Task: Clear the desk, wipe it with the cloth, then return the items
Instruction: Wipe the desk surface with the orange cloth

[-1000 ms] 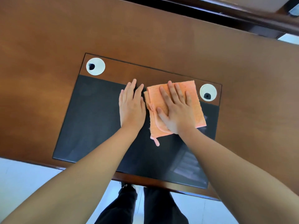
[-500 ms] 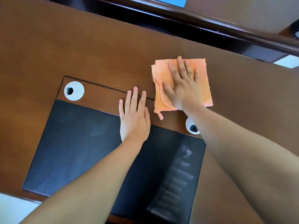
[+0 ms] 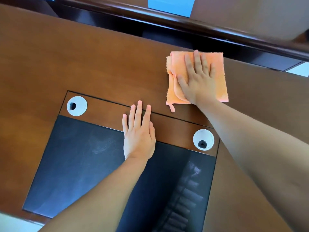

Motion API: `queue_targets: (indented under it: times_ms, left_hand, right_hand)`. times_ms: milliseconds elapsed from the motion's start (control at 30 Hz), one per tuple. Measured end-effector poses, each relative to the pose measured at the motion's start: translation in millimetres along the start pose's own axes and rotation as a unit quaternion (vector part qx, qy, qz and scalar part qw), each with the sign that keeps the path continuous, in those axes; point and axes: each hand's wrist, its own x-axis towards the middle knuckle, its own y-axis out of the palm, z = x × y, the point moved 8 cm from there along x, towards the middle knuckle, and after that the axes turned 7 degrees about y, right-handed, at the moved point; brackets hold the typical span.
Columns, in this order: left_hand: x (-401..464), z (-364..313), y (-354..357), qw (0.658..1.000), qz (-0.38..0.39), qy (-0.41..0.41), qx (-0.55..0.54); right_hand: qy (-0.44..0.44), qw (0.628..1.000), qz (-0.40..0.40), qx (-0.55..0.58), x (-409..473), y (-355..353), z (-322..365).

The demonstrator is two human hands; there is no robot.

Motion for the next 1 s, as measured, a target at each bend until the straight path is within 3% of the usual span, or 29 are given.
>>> queue_targets:
  times_ms: [300,533,767,1000]
  left_hand:
    - [-1,-2,-9,0.999,0.0,0.007,-0.044]
    - [-16,0,-25,0.978,0.012,0.056,-0.203]
    - [-130,11,-30,0.985,0.022,0.1,-0.14]
    - [-190,14,-33,0.987,0.03,0.076,-0.141]
  right_hand:
    - [0.02,1.0,-0.012,0.009,-109,28,-1]
    - [0.042,0.999,-0.029,0.006,-214,47,1]
    - [0.07,0.997,-0.011,0.016,-320,65,12]
    - [0.077,0.997,-0.011,0.021,-421,86,36]
